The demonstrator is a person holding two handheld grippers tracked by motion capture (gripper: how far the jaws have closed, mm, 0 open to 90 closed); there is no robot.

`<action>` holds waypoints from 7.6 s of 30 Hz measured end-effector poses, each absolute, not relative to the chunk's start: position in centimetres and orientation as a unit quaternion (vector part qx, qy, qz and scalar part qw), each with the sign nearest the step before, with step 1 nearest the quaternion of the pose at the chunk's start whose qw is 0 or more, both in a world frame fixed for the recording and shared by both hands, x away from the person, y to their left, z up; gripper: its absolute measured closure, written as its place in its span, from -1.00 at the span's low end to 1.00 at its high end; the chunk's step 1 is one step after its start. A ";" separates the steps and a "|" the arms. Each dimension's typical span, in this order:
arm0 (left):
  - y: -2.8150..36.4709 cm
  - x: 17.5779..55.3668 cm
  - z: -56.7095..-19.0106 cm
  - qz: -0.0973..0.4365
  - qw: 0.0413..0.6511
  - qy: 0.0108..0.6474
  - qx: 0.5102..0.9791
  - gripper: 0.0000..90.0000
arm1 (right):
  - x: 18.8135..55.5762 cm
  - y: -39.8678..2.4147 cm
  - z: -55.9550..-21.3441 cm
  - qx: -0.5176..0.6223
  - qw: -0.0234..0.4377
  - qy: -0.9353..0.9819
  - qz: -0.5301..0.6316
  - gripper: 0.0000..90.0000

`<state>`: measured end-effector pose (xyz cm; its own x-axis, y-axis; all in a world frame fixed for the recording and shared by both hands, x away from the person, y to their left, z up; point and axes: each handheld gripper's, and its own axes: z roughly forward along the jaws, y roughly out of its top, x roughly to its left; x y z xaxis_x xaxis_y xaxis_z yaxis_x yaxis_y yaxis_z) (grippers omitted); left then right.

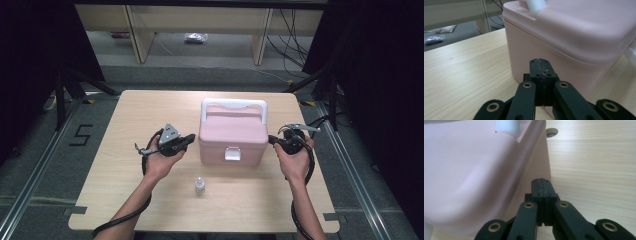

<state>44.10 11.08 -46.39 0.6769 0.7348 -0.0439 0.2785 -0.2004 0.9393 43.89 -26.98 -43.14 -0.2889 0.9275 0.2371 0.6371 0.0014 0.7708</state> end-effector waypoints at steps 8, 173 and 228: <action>10.3 44.3 -46.9 0.203 0.541 0.341 0.742 0.99 | 44.2 -26.4 -43.4 0.566 0.170 0.691 0.416 1.00; 16.7 49.0 -37.6 0.168 0.531 0.472 0.683 0.62 | 40.2 -17.9 -39.7 0.485 0.120 0.744 0.444 1.00; 11.8 36.8 -43.4 0.193 0.554 0.211 0.782 0.99 | 40.0 -17.0 -38.6 0.466 0.146 0.743 0.458 1.00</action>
<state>36.80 11.81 -43.39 0.8366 0.5435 0.0690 0.1152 -0.2977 0.9477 39.99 -16.99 -38.58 -0.5233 0.8261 0.2093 0.5575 0.1461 0.8172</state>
